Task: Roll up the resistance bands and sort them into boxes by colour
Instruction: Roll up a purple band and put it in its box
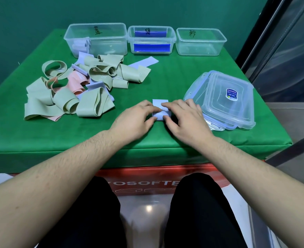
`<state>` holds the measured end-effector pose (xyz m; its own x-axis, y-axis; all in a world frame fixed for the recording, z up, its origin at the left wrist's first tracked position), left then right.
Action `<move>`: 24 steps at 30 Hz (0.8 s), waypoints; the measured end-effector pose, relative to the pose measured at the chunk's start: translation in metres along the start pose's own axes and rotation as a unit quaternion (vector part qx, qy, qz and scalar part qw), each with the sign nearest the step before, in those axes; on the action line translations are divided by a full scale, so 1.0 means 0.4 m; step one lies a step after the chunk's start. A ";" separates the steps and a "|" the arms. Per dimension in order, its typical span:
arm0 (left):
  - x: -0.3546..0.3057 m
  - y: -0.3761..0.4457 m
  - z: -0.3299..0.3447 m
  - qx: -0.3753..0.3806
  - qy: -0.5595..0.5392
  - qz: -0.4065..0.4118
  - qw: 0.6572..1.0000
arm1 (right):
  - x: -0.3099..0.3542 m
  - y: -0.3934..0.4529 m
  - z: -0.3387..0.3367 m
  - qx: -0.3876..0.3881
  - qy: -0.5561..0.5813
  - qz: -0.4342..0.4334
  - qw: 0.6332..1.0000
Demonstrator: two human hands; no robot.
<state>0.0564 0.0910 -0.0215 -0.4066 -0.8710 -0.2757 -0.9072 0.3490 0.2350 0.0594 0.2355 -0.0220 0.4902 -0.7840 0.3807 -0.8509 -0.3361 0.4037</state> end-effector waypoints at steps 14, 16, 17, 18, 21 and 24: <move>0.001 0.011 -0.005 -0.012 0.060 -0.006 0.998 | -0.008 0.013 -0.001 0.000 0.003 -0.022 1.000; 0.006 0.017 -0.001 -0.007 0.049 -0.011 0.999 | -0.011 0.018 0.002 0.000 0.007 -0.018 1.000; 0.009 0.019 0.001 -0.004 0.043 -0.014 0.999 | -0.013 0.022 0.005 0.004 0.012 -0.011 1.000; 0.011 0.021 0.002 -0.003 0.037 -0.016 0.999 | -0.014 0.025 0.007 0.010 0.017 -0.005 1.000; 0.009 0.018 0.001 0.000 0.031 -0.010 0.999 | -0.014 0.021 0.008 0.022 0.024 0.000 0.999; -0.001 -0.009 -0.009 -0.006 0.016 0.011 1.000 | -0.008 -0.006 0.000 0.019 0.033 -0.009 0.999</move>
<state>0.0601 0.0889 -0.0190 -0.4225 -0.8739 -0.2406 -0.8965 0.3638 0.2528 0.0599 0.2390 -0.0240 0.5157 -0.7418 0.4288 -0.8480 -0.3702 0.3794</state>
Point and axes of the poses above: each hand's wrist, its own y-axis towards the middle knuckle, its own z-axis out of the palm, x = y × z, the point moved 7 cm from there along y, towards the middle knuckle, and after that the axes turned 9 degrees about y, right-handed, at the moved point
